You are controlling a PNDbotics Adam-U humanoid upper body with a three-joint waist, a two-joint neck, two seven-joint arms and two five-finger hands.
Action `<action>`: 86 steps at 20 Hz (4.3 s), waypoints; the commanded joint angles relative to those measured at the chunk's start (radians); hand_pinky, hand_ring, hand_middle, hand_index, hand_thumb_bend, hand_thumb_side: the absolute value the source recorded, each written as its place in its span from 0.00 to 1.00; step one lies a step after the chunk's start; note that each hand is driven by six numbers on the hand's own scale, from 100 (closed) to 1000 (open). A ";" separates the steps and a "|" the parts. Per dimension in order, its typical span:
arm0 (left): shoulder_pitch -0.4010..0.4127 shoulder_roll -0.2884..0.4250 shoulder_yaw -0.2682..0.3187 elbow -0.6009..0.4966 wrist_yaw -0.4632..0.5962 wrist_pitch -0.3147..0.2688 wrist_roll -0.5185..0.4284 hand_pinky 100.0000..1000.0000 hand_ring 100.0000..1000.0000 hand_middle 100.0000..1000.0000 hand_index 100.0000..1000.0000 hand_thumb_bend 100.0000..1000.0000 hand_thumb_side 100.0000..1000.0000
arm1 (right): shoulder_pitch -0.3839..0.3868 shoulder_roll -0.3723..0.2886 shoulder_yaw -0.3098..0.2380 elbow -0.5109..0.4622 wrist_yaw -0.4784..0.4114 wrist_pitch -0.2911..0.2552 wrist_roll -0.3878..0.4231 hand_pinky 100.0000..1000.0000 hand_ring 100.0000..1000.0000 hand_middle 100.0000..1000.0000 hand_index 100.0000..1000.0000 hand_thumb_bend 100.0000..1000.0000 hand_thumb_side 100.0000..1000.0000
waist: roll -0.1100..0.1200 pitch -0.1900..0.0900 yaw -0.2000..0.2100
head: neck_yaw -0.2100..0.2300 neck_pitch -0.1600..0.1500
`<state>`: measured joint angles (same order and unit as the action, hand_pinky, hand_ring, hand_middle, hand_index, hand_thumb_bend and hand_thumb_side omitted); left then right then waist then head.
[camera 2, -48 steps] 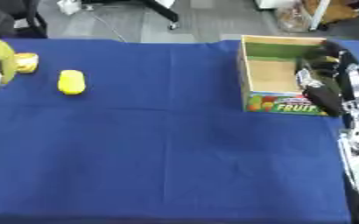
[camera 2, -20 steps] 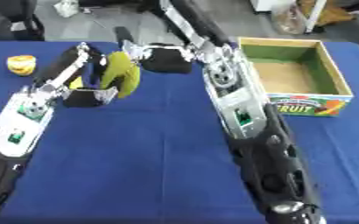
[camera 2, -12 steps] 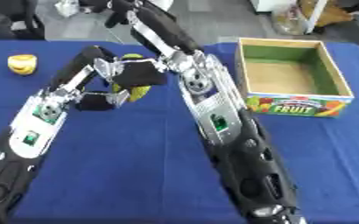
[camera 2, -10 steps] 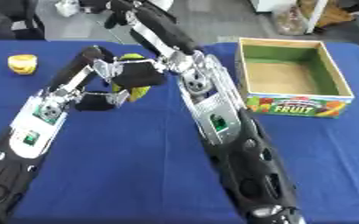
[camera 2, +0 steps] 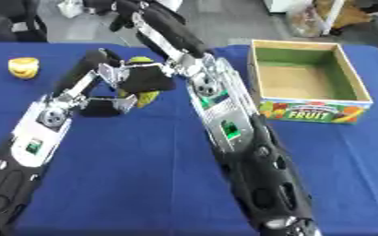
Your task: Pick up the objects with one hand, pass them to the other hand, and then place them into the box on the other side of the table.
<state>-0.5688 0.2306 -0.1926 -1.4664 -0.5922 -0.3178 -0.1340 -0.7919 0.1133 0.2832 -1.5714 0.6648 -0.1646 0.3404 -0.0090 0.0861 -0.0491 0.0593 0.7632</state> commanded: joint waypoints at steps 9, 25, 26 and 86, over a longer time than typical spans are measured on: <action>0.027 0.042 0.083 -0.073 0.061 0.055 0.041 0.46 0.15 0.12 0.26 0.00 0.09 | 0.031 -0.038 -0.111 -0.096 0.021 0.061 -0.085 0.78 0.72 0.80 0.91 0.11 0.33 | -0.008 -0.017 -0.004 | -0.019 -0.022; 0.018 0.084 0.167 -0.276 0.253 0.145 0.097 0.46 0.17 0.13 0.27 0.00 0.09 | 0.161 -0.038 -0.263 0.090 -0.100 0.192 -0.280 0.74 0.67 0.76 0.89 0.00 0.11 | 0.000 -0.017 -0.004 | -0.037 -0.045; 0.010 0.080 0.156 -0.284 0.259 0.145 0.084 0.46 0.17 0.13 0.27 0.00 0.08 | 0.156 -0.034 -0.254 0.122 -0.099 0.186 -0.273 0.74 0.67 0.76 0.89 0.00 0.11 | 0.000 -0.017 -0.002 | -0.040 -0.046; -0.033 -0.006 0.086 -0.038 0.502 -0.069 0.155 0.48 0.20 0.15 0.29 0.00 0.14 | -0.300 -0.198 0.025 0.104 0.079 -0.139 0.266 0.87 0.81 0.85 0.97 0.10 0.34 | -0.033 -0.018 -0.004 | -0.056 -0.085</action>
<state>-0.5884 0.2209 -0.1192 -1.4803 -0.1072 -0.3857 0.0107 -1.0655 -0.0831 0.3107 -1.4490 0.7457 -0.3027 0.5961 -0.0307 0.0861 -0.0534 0.0065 0.6919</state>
